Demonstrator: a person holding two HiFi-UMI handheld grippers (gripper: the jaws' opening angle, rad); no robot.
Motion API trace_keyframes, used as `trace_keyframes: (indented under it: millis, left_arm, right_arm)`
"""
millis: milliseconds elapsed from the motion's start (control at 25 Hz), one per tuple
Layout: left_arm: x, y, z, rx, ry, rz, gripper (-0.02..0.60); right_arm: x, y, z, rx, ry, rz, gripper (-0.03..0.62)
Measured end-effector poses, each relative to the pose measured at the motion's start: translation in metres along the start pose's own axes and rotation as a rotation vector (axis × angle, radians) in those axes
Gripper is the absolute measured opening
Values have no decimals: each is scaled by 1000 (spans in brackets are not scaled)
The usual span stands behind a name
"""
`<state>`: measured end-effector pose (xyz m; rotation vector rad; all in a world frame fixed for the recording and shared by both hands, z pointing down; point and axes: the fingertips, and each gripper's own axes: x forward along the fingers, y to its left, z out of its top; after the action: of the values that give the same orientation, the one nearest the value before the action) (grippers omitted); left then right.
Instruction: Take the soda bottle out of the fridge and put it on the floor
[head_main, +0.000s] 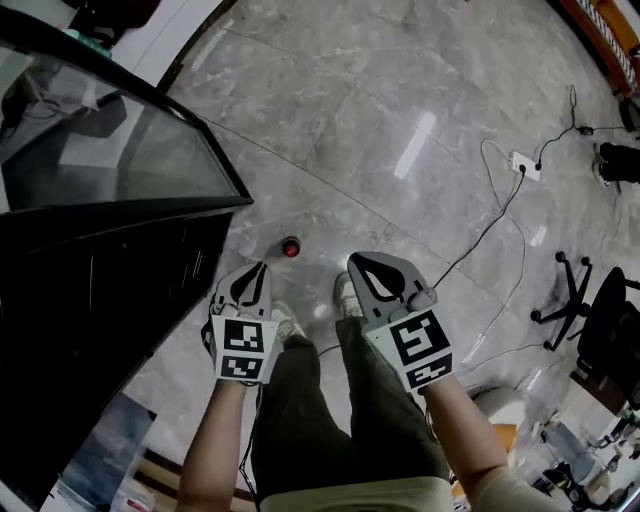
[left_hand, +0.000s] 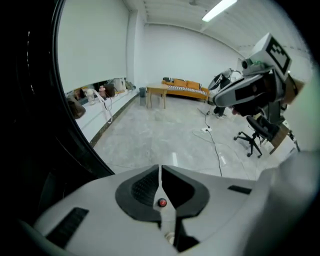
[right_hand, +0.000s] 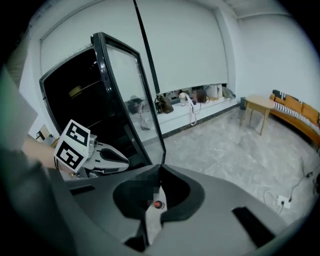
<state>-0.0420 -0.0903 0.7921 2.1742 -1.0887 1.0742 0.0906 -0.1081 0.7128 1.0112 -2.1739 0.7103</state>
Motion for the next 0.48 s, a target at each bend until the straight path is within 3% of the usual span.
trace_keyframes:
  millis: [480]
  left_arm:
    - [-192,-18,143,30,-248,41,15]
  right_arm:
    - [-160,69,148,-80,-220,2,-5]
